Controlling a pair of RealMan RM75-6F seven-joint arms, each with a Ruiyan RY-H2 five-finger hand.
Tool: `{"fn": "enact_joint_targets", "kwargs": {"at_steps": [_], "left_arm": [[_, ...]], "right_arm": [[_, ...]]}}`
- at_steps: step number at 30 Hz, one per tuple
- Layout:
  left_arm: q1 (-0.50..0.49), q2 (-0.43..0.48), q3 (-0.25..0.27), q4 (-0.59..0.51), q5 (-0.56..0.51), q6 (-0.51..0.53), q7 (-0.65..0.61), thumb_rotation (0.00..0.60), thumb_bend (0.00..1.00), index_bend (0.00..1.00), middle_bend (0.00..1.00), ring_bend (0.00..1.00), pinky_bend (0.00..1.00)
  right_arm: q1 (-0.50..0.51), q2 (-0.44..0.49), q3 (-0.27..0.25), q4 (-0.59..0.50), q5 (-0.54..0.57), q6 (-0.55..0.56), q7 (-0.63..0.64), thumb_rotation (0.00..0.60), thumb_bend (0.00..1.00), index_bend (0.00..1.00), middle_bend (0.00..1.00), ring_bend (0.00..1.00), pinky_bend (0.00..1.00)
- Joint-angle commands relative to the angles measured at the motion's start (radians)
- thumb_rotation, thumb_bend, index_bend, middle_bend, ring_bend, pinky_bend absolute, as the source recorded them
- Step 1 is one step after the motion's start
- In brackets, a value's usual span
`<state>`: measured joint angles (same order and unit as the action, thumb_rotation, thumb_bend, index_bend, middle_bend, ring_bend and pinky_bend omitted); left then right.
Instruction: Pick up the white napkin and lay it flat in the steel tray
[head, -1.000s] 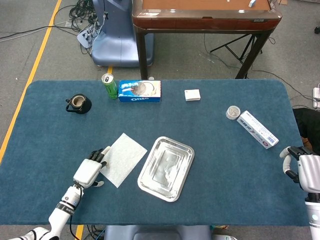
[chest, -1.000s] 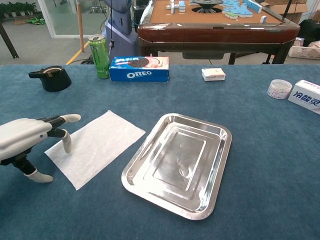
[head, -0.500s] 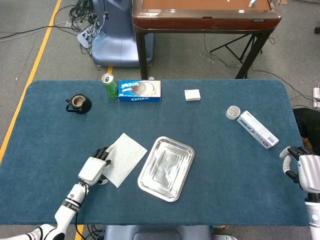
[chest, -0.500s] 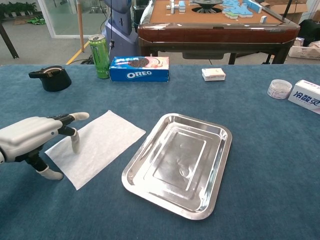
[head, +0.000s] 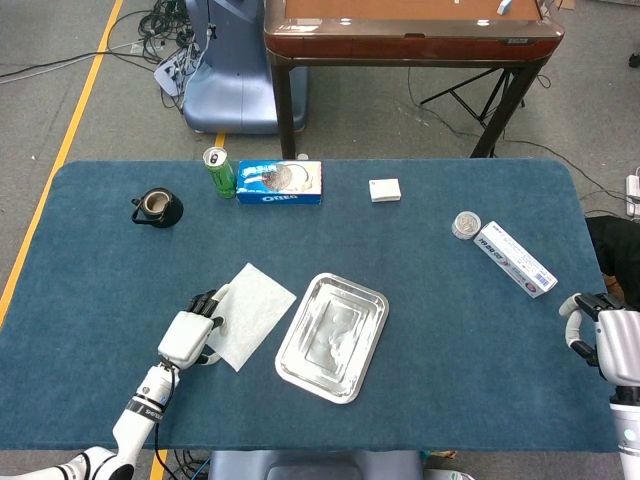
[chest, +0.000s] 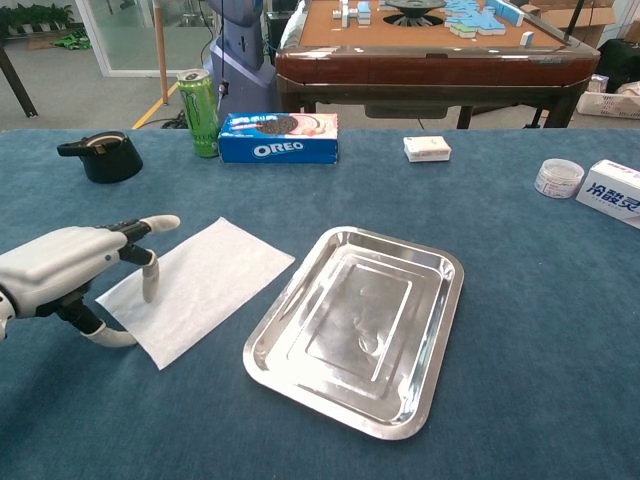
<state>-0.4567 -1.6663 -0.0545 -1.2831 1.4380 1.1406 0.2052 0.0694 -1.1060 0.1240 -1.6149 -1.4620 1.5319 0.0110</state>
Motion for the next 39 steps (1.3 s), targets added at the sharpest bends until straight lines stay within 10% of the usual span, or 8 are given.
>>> {"fn": "enact_joint_targets", "kwargs": {"at_steps": [1,29,39], "left_arm": [[0.000,-0.001,0.000,0.000,-0.002,0.001,0.002,0.600,0.18,0.56,0.00,0.00,0.10],[0.021,0.013,0.009,-0.016,0.019,0.057,-0.067,0.600,0.40,0.58,0.00,0.00,0.15],[0.026,0.092,-0.017,-0.216,0.001,0.088,0.026,0.600,0.40,0.59,0.00,0.00,0.16]], "right_arm": [[0.000,0.000,0.000,0.000,0.001,0.000,0.000,0.600,0.70,0.55,0.56,0.44,0.56],[-0.003,0.002,0.003,0.000,0.000,0.008,0.003,0.600,0.70,0.55,0.56,0.44,0.56],[-0.009,0.006,0.009,-0.010,0.002,0.022,0.015,0.600,0.70,0.55,0.56,0.44,0.56]]}}
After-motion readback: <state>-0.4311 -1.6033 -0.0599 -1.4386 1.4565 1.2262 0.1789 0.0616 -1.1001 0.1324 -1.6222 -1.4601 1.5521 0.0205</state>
